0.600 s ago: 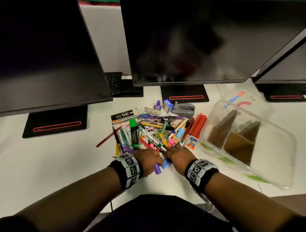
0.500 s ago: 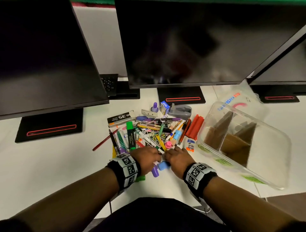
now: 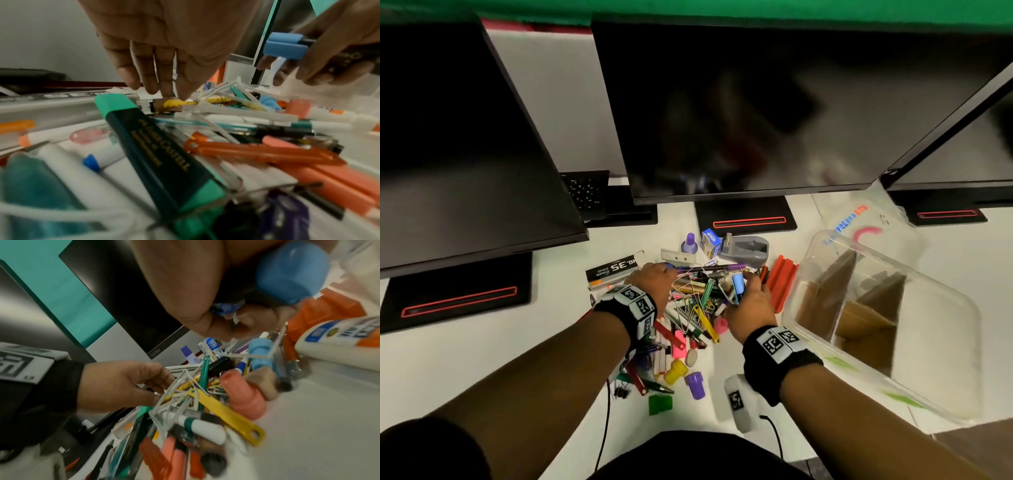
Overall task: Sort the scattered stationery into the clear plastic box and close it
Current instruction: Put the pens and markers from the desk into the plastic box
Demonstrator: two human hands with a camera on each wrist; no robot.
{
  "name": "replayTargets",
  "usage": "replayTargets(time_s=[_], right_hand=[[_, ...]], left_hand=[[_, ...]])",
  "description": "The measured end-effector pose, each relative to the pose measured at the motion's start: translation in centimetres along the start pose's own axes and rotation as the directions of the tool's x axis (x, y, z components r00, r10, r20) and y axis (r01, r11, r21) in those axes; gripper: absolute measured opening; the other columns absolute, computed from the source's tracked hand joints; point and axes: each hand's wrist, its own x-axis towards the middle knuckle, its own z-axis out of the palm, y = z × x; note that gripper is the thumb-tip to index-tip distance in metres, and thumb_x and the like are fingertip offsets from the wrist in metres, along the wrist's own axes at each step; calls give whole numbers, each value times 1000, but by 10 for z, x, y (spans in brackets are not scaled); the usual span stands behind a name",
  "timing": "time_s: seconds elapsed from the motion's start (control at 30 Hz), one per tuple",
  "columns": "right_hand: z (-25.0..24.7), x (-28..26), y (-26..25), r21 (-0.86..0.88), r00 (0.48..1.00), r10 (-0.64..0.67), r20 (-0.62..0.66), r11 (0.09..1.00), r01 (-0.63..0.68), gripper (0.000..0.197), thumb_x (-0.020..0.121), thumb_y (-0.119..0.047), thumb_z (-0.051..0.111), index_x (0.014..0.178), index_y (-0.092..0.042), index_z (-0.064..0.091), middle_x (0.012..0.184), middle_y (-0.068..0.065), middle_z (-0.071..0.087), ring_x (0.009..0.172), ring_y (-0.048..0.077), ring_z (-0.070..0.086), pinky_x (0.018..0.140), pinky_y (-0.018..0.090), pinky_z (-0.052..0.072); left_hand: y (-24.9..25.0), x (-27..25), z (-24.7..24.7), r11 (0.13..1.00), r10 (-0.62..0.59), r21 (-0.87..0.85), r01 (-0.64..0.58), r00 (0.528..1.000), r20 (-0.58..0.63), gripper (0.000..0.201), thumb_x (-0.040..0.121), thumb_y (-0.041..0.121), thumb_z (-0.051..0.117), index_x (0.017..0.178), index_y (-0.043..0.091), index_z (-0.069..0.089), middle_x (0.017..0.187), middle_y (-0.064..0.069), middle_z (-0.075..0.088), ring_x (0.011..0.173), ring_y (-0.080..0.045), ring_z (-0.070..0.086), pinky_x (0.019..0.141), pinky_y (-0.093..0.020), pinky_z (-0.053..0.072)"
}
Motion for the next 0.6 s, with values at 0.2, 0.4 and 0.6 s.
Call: replayTargets(time_s=[0.2, 0.4, 0.6], right_hand=[[-2, 27, -14, -334, 986, 130, 105, 938, -88, 46, 93, -14, 47, 136, -1, 39, 142, 14, 37, 133, 31, 33, 107, 34, 35], [4, 42, -19, -546, 970, 147, 195, 837, -18, 61, 87, -18, 62, 142, -11, 35, 150, 15, 26, 137, 34, 28, 114, 41, 31], [11, 54, -14, -357, 969, 210, 131, 922, -151, 59, 92, -13, 52, 143, -9, 23, 143, 17, 35, 133, 31, 34, 109, 40, 39]], left_hand=[[-1, 3, 7, 991, 59, 119, -56, 998, -22, 42, 87, 14, 53, 129, 16, 48, 135, -9, 47, 124, -28, 45, 101, -39, 44], [-1, -3, 12, 994, 88, 67, -87, 996, -19, 30, 92, 15, 47, 122, 11, 49, 125, -9, 59, 116, -28, 56, 94, -32, 44], [-15, 0, -9, 999, -27, 27, 26, 999, 32, 57, 85, 7, 54, 137, 13, 31, 126, -12, 55, 116, -28, 54, 94, -36, 47]])
